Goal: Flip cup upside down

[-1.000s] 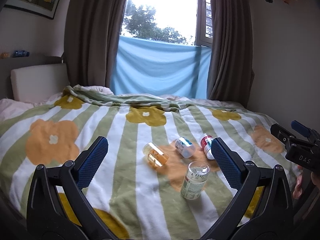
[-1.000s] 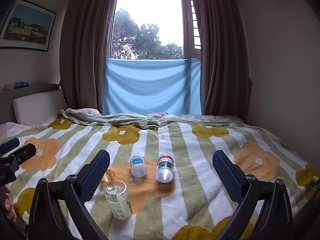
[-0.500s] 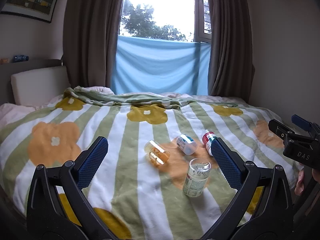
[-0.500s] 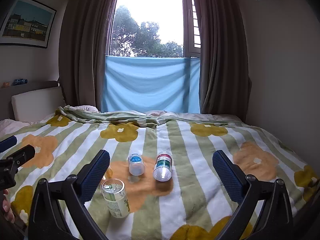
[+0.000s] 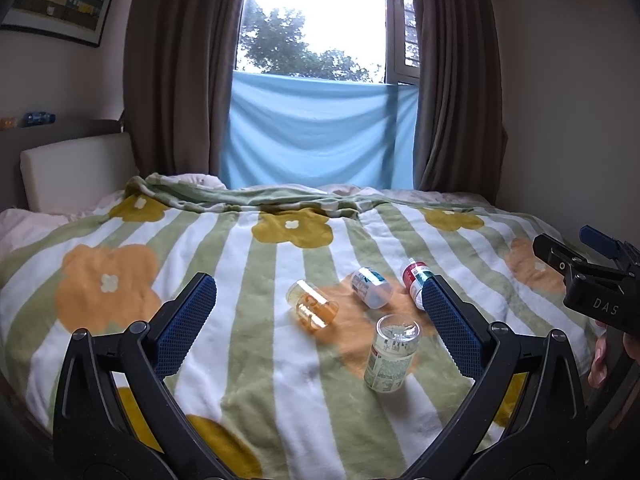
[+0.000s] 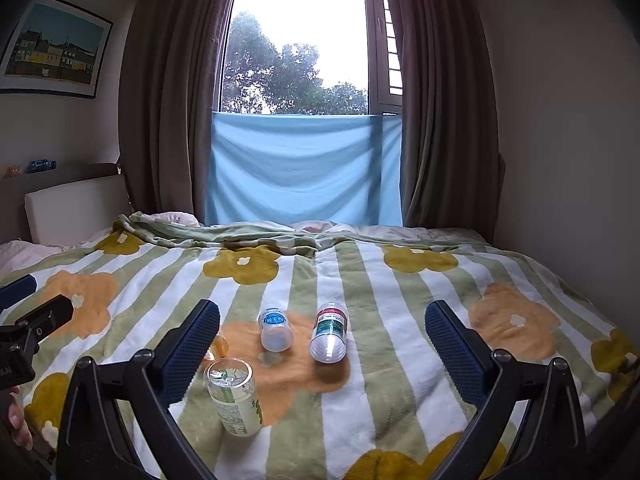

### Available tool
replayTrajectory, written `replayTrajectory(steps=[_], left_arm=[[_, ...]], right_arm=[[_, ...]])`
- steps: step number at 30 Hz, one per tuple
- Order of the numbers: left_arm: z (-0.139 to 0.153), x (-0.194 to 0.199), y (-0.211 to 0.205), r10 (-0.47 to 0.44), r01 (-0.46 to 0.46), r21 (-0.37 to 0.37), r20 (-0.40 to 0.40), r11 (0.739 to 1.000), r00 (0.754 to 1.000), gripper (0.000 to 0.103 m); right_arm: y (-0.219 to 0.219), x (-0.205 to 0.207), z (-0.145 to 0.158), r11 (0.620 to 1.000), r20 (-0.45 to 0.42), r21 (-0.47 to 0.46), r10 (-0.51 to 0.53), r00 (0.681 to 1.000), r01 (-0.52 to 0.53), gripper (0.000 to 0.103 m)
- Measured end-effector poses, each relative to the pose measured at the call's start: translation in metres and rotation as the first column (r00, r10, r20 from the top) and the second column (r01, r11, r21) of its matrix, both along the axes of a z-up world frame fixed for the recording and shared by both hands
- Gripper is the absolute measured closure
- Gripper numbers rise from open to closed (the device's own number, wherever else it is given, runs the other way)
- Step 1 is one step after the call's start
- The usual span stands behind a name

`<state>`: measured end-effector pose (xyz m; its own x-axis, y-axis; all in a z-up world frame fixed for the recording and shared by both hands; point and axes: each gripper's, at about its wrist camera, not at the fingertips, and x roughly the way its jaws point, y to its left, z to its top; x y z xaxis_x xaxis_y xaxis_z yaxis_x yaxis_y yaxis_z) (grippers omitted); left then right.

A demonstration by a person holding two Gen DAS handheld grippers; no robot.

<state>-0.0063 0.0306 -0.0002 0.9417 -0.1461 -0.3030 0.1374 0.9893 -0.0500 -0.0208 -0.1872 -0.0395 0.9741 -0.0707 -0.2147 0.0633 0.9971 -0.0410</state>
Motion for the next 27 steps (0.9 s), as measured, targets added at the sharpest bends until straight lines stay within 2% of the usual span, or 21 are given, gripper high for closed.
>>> replayTrajectory(steps=[12, 19, 27], left_arm=[[0.0, -0.002, -0.002, -0.007, 0.007, 0.009, 0.001, 1.0, 1.0, 0.0], [0.004, -0.005, -0.003, 0.005, -0.005, 0.049, 0.013, 0.999, 1.0, 0.0], [0.007, -0.011, 0.0, 0.026, -0.029, 0.052, 0.062, 0.998, 0.998, 0.0]], right_arm=[[0.001, 0.0, 0.0, 1.0, 0.001, 0.001, 0.001, 1.0, -0.001, 0.0], [0.003, 0.001, -0.001, 1.0, 0.003, 0.004, 0.004, 1.0, -0.004, 0.0], [0.004, 0.0, -0.001, 1.0, 0.003, 0.005, 0.003, 1.0, -0.003, 0.0]])
